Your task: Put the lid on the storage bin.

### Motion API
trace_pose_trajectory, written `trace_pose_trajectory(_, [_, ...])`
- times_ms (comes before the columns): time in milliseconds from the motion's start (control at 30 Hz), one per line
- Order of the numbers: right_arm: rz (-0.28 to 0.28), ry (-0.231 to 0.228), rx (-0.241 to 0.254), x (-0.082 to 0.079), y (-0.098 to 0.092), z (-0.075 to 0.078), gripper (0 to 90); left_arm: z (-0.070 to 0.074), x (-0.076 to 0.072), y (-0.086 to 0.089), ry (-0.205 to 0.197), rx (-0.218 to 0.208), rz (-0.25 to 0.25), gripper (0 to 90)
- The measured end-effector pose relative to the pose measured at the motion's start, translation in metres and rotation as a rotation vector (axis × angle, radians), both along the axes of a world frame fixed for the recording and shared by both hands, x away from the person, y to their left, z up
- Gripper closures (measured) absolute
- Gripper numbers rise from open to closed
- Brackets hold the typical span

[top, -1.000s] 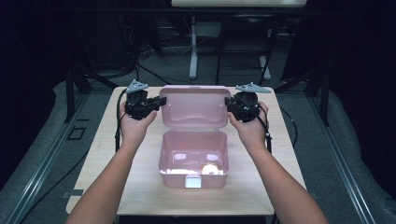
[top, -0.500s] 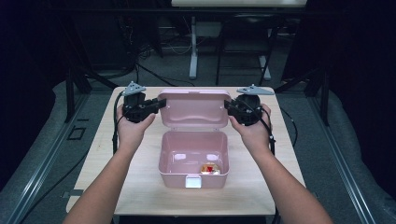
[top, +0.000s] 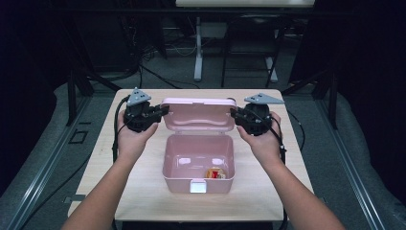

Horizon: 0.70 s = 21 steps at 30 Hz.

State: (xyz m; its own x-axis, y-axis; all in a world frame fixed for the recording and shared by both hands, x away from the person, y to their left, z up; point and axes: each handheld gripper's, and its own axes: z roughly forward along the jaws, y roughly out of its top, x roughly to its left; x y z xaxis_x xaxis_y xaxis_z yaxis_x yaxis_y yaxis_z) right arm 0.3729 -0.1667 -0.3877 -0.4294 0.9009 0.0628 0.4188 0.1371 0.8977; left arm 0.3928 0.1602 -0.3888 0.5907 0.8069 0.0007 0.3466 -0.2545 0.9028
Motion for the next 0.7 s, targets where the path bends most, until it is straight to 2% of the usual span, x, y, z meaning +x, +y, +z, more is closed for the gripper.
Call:
trace_pose_trajectory(333, [-0.008,-0.015,0.006,-0.007,-0.002,-0.002,78.7,-0.002,0.002,0.000,-0.009,-0.025,-0.009,80.2])
trace_pose_trajectory(533, [0.004,-0.008,0.014,-0.011,-0.005,-0.003,77.6,-0.004,-0.001,0.003,0.016,-0.078,-0.024,77.4])
trace_pose_trajectory(700, [0.017,-0.003,0.013,-0.014,-0.006,-0.003,76.4,-0.004,-0.007,0.006,0.028,-0.077,-0.046,75.3])
